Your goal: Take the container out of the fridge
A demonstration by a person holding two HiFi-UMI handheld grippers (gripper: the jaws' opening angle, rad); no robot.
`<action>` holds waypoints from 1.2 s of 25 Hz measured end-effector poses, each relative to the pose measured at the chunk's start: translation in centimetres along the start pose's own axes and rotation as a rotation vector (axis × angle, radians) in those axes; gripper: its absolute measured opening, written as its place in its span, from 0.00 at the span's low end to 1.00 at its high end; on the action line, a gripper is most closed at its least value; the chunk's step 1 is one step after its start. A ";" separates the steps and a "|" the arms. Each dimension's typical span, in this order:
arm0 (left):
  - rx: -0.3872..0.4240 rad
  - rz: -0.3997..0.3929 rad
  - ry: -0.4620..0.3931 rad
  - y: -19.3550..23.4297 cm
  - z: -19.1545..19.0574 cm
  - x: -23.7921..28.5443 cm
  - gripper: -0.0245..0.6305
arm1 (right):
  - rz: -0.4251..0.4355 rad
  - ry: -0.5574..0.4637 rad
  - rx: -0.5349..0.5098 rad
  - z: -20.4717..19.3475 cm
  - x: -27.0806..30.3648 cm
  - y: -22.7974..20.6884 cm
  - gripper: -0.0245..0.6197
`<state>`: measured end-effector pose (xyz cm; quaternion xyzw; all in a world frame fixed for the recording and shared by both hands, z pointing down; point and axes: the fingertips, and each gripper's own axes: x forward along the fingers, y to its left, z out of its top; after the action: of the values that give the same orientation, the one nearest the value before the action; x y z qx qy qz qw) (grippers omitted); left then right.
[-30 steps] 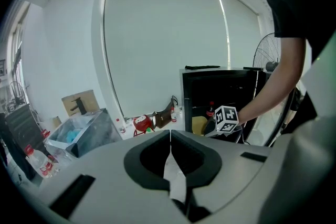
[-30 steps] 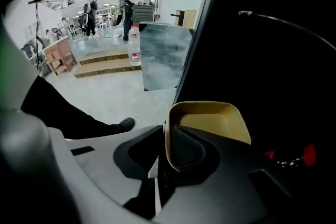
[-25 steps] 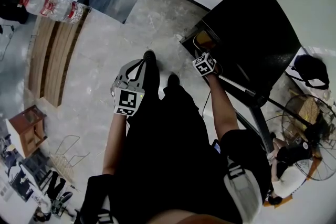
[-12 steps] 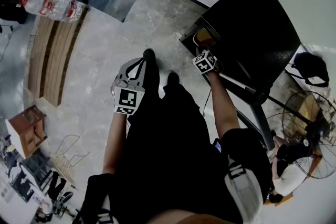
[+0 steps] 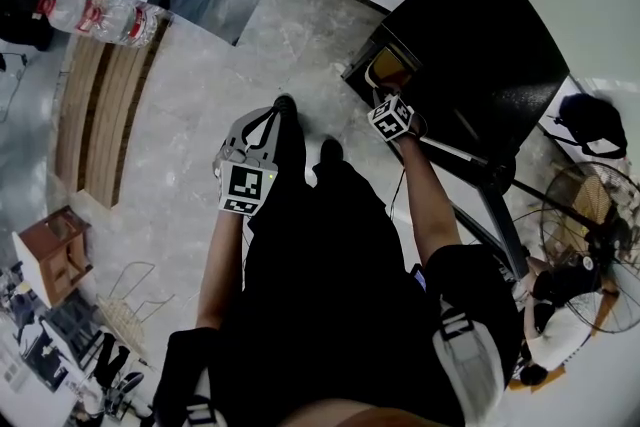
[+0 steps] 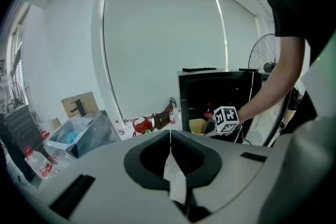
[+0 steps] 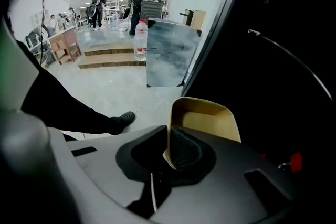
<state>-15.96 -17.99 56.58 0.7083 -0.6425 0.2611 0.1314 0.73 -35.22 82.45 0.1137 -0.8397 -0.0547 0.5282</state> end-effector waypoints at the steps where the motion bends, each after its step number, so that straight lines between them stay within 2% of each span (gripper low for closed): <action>1: 0.000 0.002 -0.003 -0.1 0.0 -0.1 0.07 | -0.002 -0.003 -0.003 0.0 -0.2 0.1 0.07; 17: -0.001 0.052 -0.031 -4.2 -1.1 -4.8 0.07 | -0.011 -0.051 -0.100 -0.3 -3.9 4.2 0.07; 23: -0.030 0.090 -0.037 -3.6 -1.8 -8.3 0.07 | -0.015 -0.072 -0.119 0.9 -6.5 6.4 0.07; 30: -0.057 0.080 -0.042 -2.4 -3.8 -11.0 0.07 | -0.032 -0.081 -0.113 2.7 -8.9 9.4 0.07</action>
<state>-14.82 -6.39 54.15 0.6832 -0.6803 0.2328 0.1275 0.72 -24.03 75.49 0.0949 -0.8539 -0.1151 0.4985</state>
